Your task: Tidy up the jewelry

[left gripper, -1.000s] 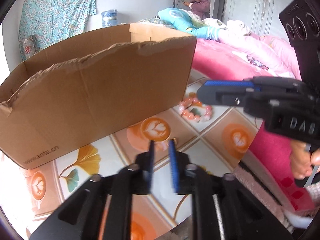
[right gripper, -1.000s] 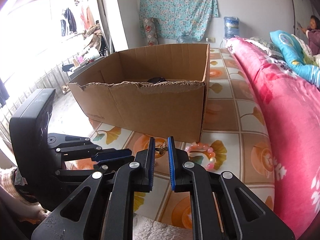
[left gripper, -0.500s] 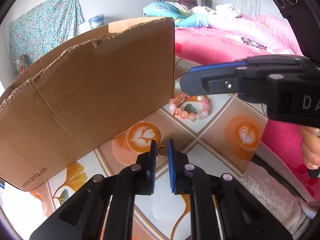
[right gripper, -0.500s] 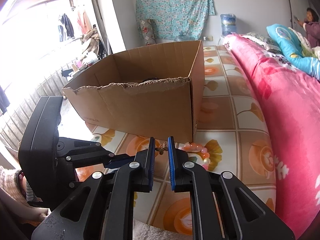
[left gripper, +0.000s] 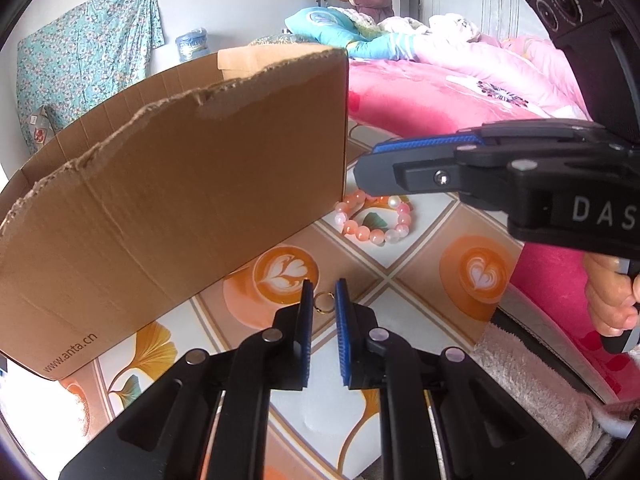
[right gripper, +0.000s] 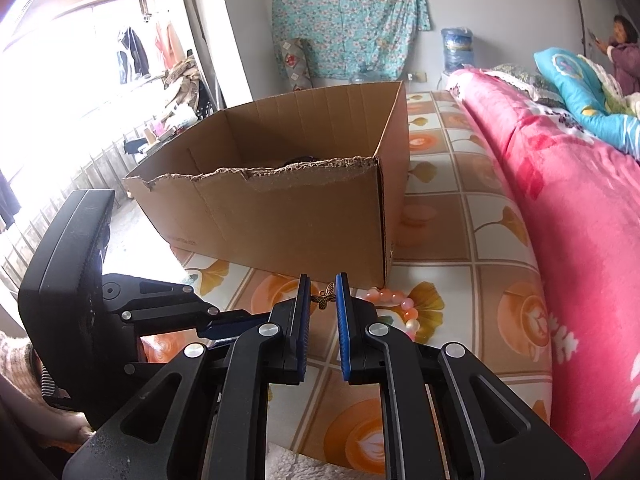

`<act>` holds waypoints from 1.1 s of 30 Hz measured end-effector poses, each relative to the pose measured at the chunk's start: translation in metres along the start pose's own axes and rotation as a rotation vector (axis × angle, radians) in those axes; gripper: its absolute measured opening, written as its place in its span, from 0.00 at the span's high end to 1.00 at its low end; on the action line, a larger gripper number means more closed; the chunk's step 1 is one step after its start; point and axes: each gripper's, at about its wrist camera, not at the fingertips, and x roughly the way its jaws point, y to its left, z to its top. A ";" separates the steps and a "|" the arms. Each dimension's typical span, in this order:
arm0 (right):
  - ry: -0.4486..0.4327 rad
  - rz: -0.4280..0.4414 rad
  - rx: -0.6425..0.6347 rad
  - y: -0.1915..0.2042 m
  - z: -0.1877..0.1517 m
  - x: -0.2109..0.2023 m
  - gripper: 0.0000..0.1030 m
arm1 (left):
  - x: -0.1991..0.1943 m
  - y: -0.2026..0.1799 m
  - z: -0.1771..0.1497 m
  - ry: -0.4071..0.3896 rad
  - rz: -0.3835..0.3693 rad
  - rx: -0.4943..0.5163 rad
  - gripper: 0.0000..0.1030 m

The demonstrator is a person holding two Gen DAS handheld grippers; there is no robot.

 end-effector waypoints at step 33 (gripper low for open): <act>0.164 0.192 0.046 -0.006 0.157 0.090 0.86 | -0.012 0.195 0.098 0.121 -0.114 -0.479 0.73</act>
